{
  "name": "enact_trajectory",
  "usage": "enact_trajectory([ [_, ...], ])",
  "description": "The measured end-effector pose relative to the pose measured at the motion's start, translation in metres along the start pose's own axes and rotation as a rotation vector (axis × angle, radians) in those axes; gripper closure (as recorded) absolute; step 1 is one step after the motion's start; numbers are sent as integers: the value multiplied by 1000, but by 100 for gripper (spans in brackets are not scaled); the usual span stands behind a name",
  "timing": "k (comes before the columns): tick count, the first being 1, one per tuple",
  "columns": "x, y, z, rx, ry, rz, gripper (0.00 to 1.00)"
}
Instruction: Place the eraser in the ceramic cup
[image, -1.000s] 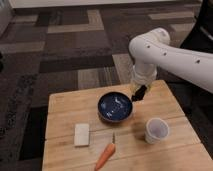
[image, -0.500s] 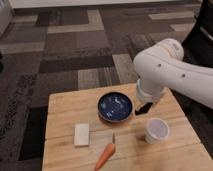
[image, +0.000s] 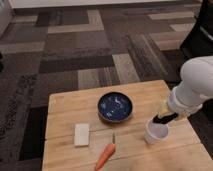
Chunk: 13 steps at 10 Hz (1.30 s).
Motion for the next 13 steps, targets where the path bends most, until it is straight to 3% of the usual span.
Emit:
enact_trajectory([
  [2,4,10,7,-13,28,-40,100],
  [5,25,15,22,8,90,-77,100],
  [9,25,16,27,7,96,-79,100],
  [10,26,16,27,7,96,-79,94],
  [11,26,15,27,7,96,-78,78],
  [13,26,15,26,7,96,-77,58],
])
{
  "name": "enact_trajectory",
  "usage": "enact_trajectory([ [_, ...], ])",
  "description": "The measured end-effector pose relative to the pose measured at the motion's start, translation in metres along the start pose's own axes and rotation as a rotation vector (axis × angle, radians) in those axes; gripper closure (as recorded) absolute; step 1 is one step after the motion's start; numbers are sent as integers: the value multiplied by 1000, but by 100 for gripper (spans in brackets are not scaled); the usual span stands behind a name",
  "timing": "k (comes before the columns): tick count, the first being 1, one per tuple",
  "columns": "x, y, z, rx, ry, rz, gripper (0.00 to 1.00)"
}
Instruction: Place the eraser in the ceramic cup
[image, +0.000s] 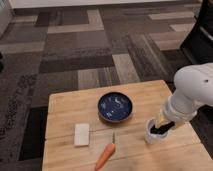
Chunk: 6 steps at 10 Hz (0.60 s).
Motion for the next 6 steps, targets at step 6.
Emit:
enact_trajectory([
  [6,0,0,0,0,0,0,20],
])
